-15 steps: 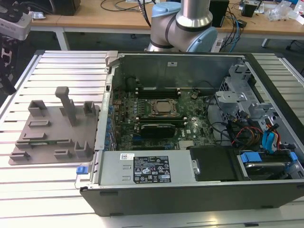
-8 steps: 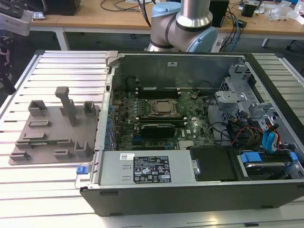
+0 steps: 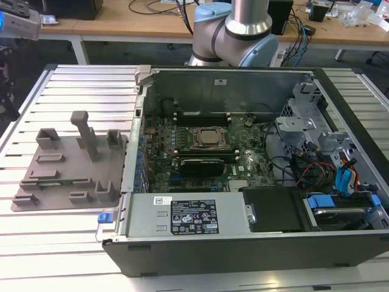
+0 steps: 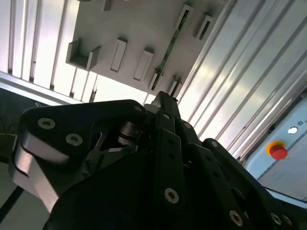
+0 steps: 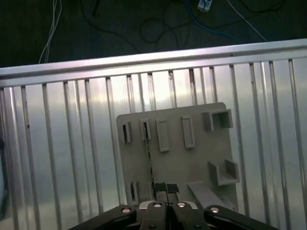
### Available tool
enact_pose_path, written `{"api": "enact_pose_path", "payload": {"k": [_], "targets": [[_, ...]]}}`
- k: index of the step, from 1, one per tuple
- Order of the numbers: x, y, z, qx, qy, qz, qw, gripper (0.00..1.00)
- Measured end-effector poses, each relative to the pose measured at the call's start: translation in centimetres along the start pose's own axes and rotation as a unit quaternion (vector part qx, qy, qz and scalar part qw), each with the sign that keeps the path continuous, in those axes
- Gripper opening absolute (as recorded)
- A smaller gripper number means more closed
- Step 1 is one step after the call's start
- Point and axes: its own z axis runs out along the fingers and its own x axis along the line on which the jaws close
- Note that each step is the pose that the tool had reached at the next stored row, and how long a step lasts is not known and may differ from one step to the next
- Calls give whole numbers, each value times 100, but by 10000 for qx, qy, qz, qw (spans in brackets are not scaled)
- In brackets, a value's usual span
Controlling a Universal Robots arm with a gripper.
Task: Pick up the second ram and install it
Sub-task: 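Pick up the second ram and move it above second insertion slot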
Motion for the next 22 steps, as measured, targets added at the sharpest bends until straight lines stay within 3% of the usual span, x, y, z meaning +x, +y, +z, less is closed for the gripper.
{"api": "enact_pose_path", "payload": {"k": [4, 9, 10, 11, 12, 14, 22], "targets": [[0, 0, 0, -7, 4, -280, 9996, 10], [0, 0, 0, -7, 4, -293, 9996, 11], [0, 0, 0, -7, 4, -293, 9996, 16], [0, 0, 0, -7, 4, -293, 9996, 29], [0, 0, 0, -7, 4, -293, 9996, 36], [0, -1, 4, -6, 4, -294, 9996, 36], [3, -6, 162, -8, 4, -294, 9996, 36]]}}
